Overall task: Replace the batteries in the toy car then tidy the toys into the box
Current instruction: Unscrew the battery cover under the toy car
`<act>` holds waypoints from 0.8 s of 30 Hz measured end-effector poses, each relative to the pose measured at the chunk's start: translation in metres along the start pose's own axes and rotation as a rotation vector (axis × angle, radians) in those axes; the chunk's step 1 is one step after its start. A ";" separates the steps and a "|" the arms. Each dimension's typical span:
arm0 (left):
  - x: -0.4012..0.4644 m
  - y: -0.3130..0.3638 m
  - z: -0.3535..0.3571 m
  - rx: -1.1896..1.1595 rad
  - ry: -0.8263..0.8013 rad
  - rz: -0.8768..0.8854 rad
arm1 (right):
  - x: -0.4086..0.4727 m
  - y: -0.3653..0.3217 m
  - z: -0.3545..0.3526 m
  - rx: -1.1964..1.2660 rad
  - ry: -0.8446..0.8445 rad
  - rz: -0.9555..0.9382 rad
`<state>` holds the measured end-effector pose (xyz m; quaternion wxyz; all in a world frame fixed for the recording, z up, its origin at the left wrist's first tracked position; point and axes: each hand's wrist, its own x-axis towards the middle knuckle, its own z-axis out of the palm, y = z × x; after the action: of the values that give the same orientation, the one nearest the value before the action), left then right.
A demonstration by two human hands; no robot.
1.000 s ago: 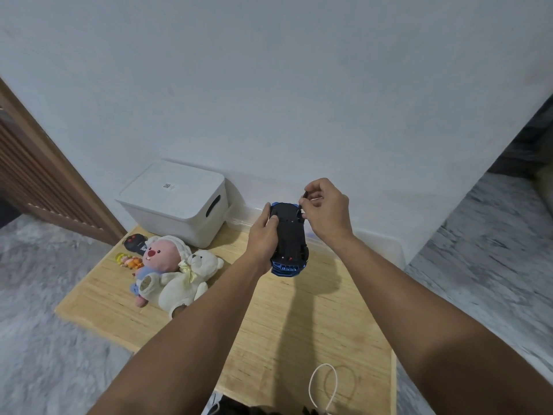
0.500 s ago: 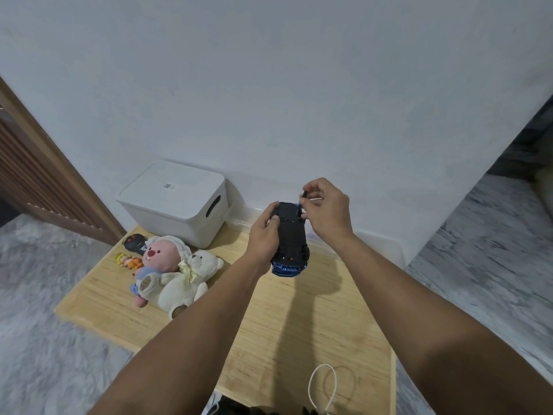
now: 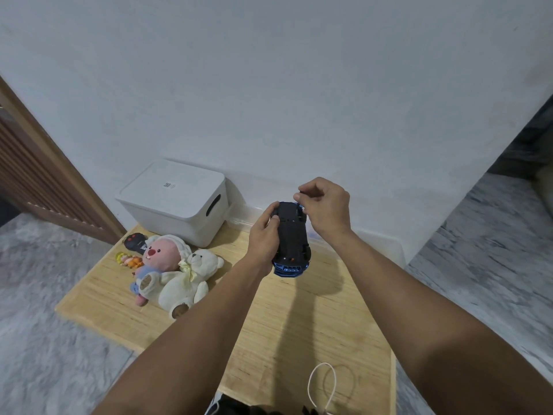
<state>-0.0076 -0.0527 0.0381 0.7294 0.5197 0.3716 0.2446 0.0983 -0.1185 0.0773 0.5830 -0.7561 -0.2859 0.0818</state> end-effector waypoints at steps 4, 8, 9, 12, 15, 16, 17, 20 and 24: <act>0.000 0.001 0.001 -0.011 0.009 -0.004 | 0.002 0.001 0.001 -0.010 -0.023 0.020; 0.000 -0.001 0.003 -0.022 0.012 -0.023 | 0.000 0.002 0.001 0.001 -0.023 0.021; -0.001 -0.001 0.003 -0.020 0.011 -0.022 | 0.000 0.002 0.001 0.004 -0.020 0.018; -0.001 -0.001 0.003 -0.017 0.002 -0.017 | -0.002 0.001 0.000 -0.007 -0.007 0.006; -0.001 -0.001 0.003 -0.018 -0.006 -0.027 | 0.000 0.002 -0.001 -0.003 0.000 0.015; -0.001 -0.001 0.003 -0.020 -0.005 -0.033 | 0.001 0.002 -0.001 -0.016 -0.002 0.019; -0.001 -0.002 0.003 -0.027 -0.003 -0.039 | 0.001 0.002 -0.001 -0.031 -0.003 0.024; -0.002 -0.002 0.004 -0.032 -0.001 -0.042 | 0.001 0.003 -0.001 -0.056 -0.005 0.028; -0.004 -0.001 0.005 -0.026 -0.005 -0.048 | -0.002 0.002 0.002 -0.032 -0.013 0.028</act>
<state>-0.0061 -0.0593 0.0397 0.7428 0.5016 0.3789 0.2303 0.0962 -0.1187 0.0743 0.5679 -0.7685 -0.2805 0.0903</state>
